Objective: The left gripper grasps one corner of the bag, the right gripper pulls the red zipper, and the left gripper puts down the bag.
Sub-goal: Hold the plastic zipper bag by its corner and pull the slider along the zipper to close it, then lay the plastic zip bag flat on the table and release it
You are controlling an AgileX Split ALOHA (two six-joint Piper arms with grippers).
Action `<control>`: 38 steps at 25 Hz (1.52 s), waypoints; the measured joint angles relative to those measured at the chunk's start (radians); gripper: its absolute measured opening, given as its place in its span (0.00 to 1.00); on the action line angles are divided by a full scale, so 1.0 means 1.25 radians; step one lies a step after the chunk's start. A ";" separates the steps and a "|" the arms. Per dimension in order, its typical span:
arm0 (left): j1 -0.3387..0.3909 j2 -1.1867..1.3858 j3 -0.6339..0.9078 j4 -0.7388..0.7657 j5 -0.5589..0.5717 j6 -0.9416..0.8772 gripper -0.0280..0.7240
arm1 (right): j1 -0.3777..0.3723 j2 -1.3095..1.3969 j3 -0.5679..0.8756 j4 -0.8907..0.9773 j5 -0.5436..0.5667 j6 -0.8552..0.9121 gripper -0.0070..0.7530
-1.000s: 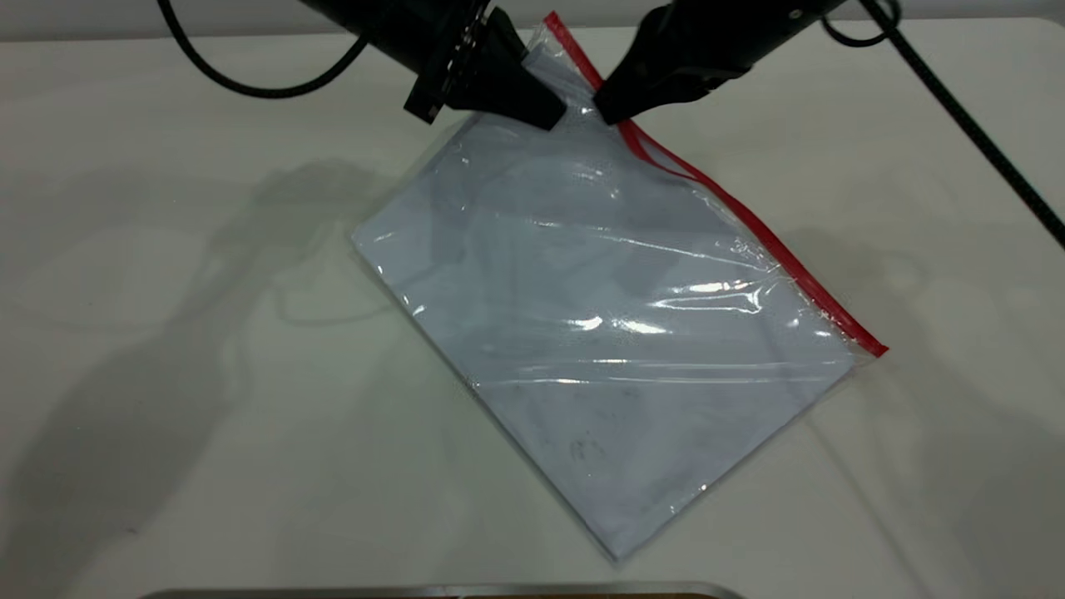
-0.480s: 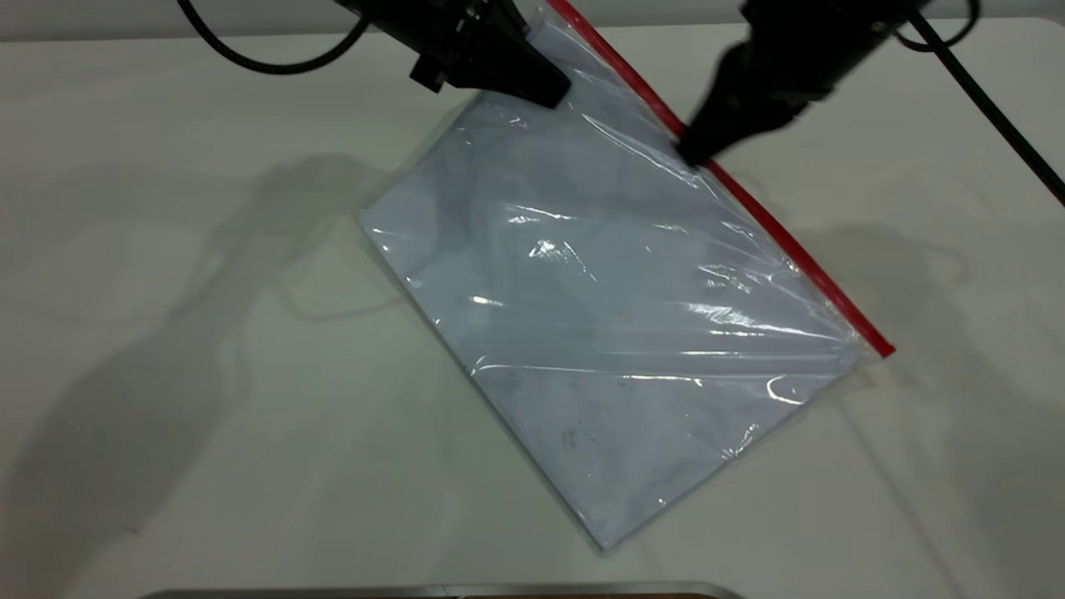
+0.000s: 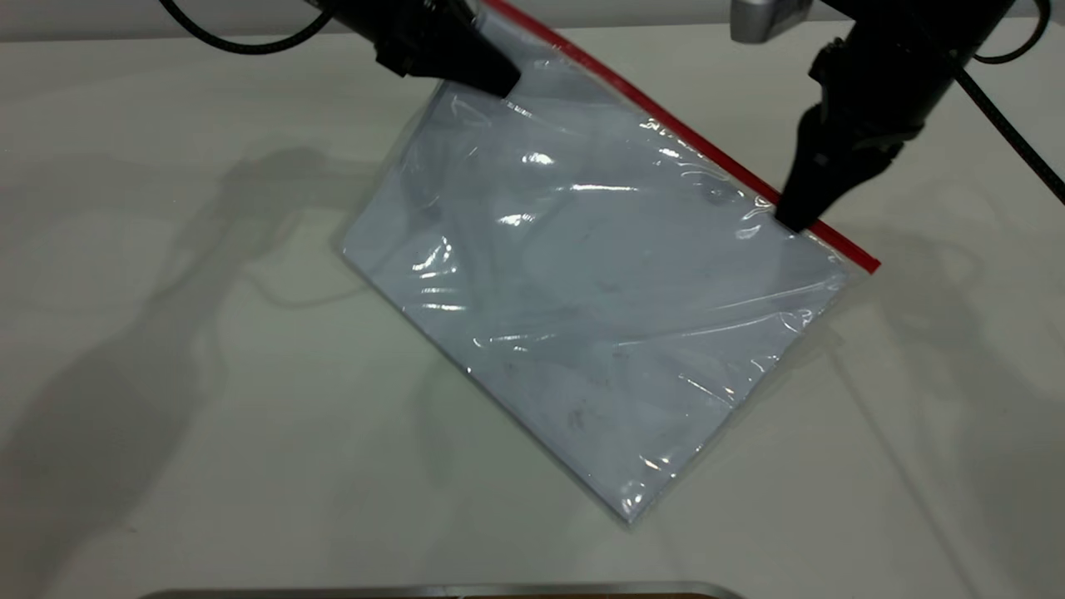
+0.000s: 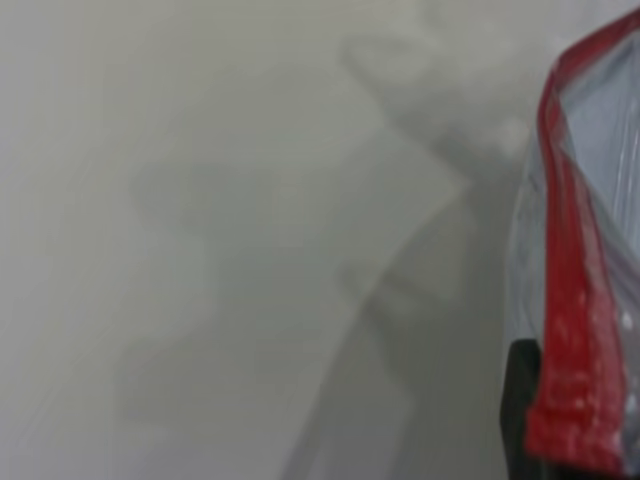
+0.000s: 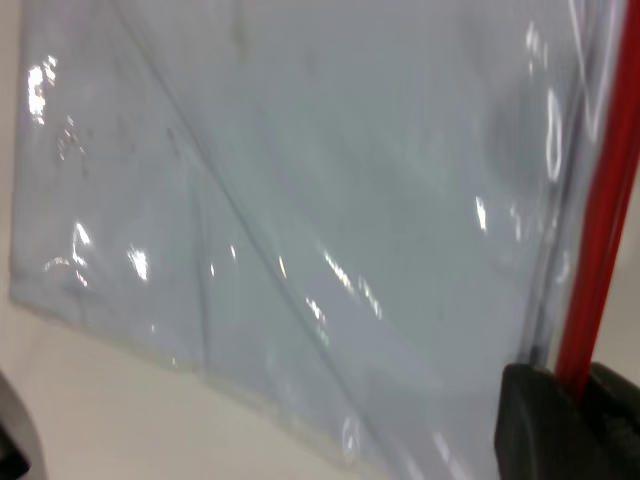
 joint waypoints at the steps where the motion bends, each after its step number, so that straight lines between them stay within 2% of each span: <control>1: 0.001 0.000 0.000 0.017 -0.005 -0.016 0.11 | 0.000 0.000 0.000 -0.019 0.015 0.022 0.07; 7: -0.001 0.000 -0.001 0.089 -0.020 -0.078 0.11 | 0.000 0.000 0.000 -0.108 0.078 0.160 0.07; 12: -0.002 0.000 -0.001 0.098 -0.017 -0.084 0.11 | 0.000 0.000 -0.001 -0.116 0.077 0.189 0.08; 16: -0.002 0.000 -0.001 0.106 -0.028 -0.087 0.11 | 0.000 0.000 -0.001 -0.105 0.043 0.197 0.10; 20: 0.002 0.000 -0.001 0.138 -0.055 -0.088 0.15 | -0.002 0.000 0.000 -0.097 0.017 0.197 0.21; 22: 0.006 0.000 -0.001 0.149 -0.068 -0.088 0.22 | -0.003 0.000 0.000 -0.097 0.005 0.197 0.33; 24: 0.008 -0.001 -0.001 0.149 -0.071 -0.086 0.32 | -0.003 0.000 0.000 -0.097 -0.012 0.197 0.46; 26: 0.008 -0.001 -0.001 0.149 -0.073 -0.093 0.47 | -0.003 0.000 0.000 -0.097 -0.031 0.197 0.59; 29: 0.008 -0.002 -0.004 0.154 -0.101 -0.136 0.69 | -0.003 0.000 -0.018 -0.097 -0.034 0.197 0.73; 33: 0.008 -0.002 -0.058 0.238 -0.119 -0.262 0.88 | -0.003 -0.008 -0.084 -0.097 -0.029 0.198 0.79; 38: 0.008 -0.002 -0.184 0.405 -0.091 -0.560 0.91 | -0.003 -0.058 -0.173 -0.097 -0.015 0.200 0.78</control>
